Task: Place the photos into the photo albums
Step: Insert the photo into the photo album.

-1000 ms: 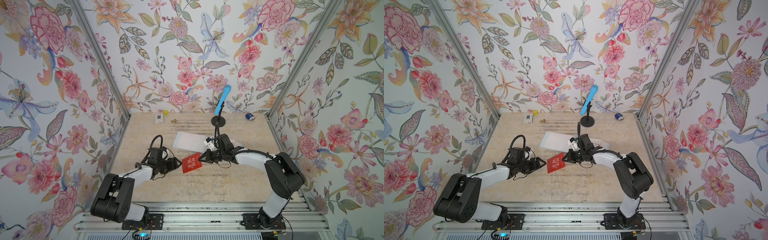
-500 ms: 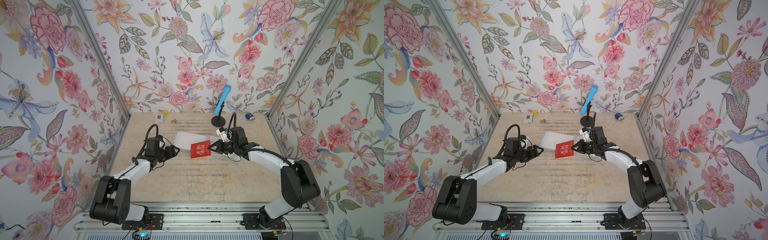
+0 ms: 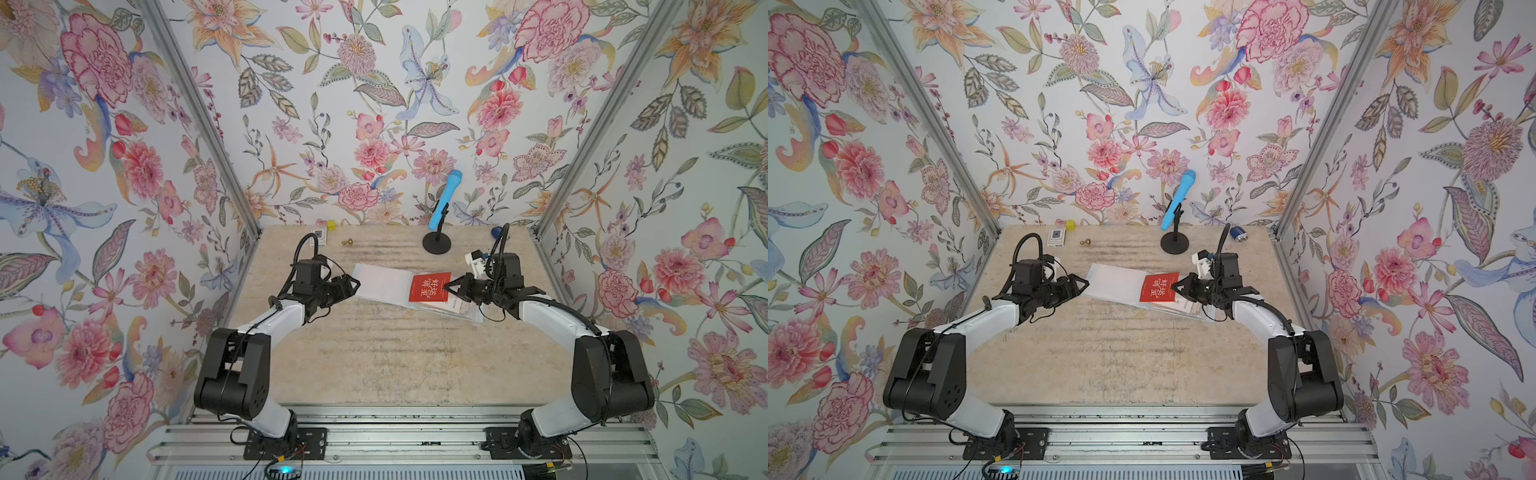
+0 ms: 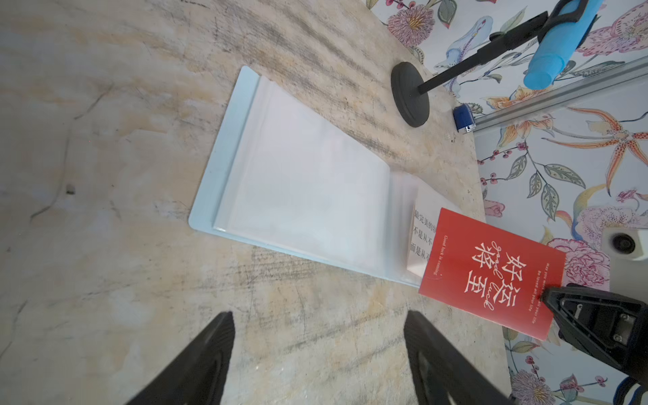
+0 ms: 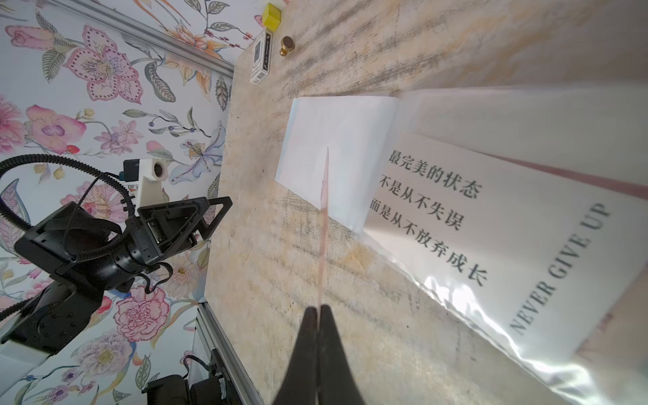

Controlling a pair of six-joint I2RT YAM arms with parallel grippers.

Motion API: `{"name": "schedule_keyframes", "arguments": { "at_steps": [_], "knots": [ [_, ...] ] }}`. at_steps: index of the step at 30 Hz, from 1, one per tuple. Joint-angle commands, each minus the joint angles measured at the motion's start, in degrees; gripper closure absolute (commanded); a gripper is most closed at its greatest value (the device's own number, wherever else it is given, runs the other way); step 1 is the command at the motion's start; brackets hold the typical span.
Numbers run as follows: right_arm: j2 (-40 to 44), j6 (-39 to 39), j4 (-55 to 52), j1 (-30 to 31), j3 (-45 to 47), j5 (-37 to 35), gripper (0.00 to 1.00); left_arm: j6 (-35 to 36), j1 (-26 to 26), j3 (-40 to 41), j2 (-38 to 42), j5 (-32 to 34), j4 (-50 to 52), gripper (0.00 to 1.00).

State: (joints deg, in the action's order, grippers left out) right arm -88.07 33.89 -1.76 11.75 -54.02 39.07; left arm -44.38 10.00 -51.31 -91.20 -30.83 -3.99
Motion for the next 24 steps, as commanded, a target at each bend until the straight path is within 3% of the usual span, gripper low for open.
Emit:
{"name": "schedule_keyframes", "arguments": {
  "at_steps": [1,7,16,24],
  "knots": [
    [0.4,-1.5,-0.4,-1.2,1.1,-2.0,0.99,1.7,-0.9,-2.9,-3.1,0.5,-0.8,0.21],
    [-2.2,-2.0,0.2,-1.6,1.1,-6.4,0.99,3.5,-1.0,-8.4,-8.6,2.1,-0.8,0.2],
    [-10.2,4.6,11.5,-1.4,0.3,-3.2,0.99,5.1,-1.0,-14.6,-16.5,2.9,0.0,0.21],
    [-13.2,5.4,9.1,0.8,-2.3,-6.4,0.99,5.1,-1.0,-14.5,-18.0,3.2,-0.7,0.2]
  ]
}}
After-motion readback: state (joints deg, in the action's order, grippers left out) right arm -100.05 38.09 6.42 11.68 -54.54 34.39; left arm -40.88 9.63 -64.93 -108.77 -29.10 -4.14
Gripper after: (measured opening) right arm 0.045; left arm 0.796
